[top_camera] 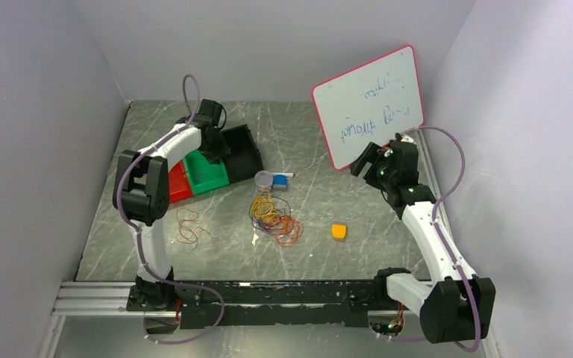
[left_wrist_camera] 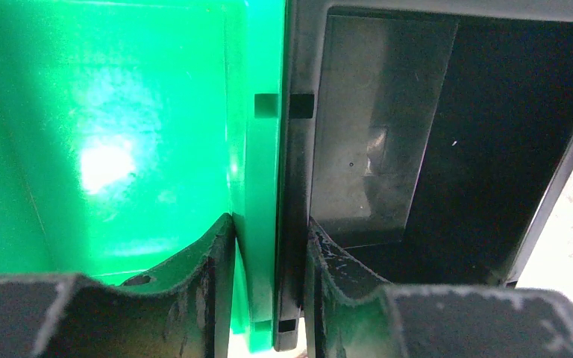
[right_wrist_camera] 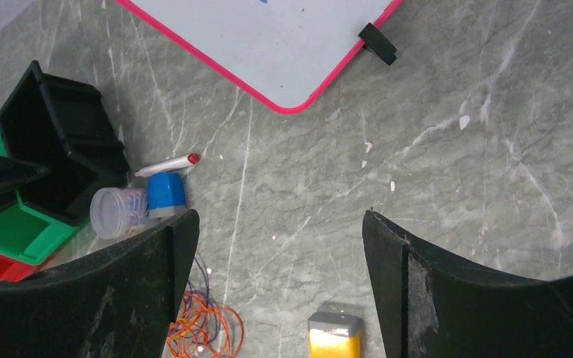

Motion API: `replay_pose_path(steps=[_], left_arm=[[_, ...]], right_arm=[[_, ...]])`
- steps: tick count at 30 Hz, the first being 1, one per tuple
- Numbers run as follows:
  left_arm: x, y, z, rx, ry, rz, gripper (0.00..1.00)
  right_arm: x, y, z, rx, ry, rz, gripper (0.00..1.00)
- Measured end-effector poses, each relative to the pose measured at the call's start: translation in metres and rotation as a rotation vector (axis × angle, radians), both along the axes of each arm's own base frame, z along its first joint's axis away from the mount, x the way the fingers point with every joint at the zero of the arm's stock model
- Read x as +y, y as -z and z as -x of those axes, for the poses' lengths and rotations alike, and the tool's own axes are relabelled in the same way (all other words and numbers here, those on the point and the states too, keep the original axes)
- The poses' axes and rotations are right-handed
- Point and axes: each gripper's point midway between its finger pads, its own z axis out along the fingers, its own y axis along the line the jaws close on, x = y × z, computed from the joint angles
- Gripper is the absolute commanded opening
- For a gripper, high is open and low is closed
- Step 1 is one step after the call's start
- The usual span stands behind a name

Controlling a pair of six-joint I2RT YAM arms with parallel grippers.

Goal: Untangle the cables

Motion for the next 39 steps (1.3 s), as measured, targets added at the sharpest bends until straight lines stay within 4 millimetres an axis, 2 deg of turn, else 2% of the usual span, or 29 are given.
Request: replay_pose_path(steps=[6,12,16,20,24,28,31,33,36,39], left_arm=[[-0.044,0.0,0.014,0.0,0.076,0.02,0.14],[-0.073,-0.001,0.018,0.009,0.086,0.056,0.16],[-0.088,-0.001,0.015,0.014,0.091,0.068,0.24],[-0.094,-0.003,0.015,0.029,0.102,0.061,0.41],[-0.091,-0.005,0.015,0.036,0.106,0.054,0.57],[-0.079,-0.015,0.015,0.024,0.108,0.029,0.66],[-0.063,-0.04,0.017,-0.021,0.1,-0.002,0.69],[-0.047,-0.065,0.026,-0.076,0.085,-0.021,0.69],[-0.023,-0.1,0.047,-0.15,0.049,-0.046,0.67],[0.001,-0.115,0.078,-0.183,-0.009,-0.062,0.65]], right_arm=[[0.0,0.0,0.0,0.001,0.001,0.0,0.84],[-0.001,0.0,0.0,0.001,0.003,0.002,0.84],[-0.001,0.001,0.0,0.002,0.007,0.005,0.84],[-0.002,0.0,0.001,0.002,0.009,0.008,0.84],[-0.003,-0.004,0.002,-0.011,0.01,0.012,0.84],[-0.003,-0.006,0.002,-0.018,0.009,0.011,0.84],[-0.003,-0.006,0.002,-0.019,0.007,0.013,0.84],[-0.002,-0.006,0.002,-0.019,0.004,0.012,0.84],[-0.002,-0.006,0.002,-0.021,0.001,0.009,0.84],[-0.001,-0.006,0.001,-0.022,-0.004,0.006,0.84]])
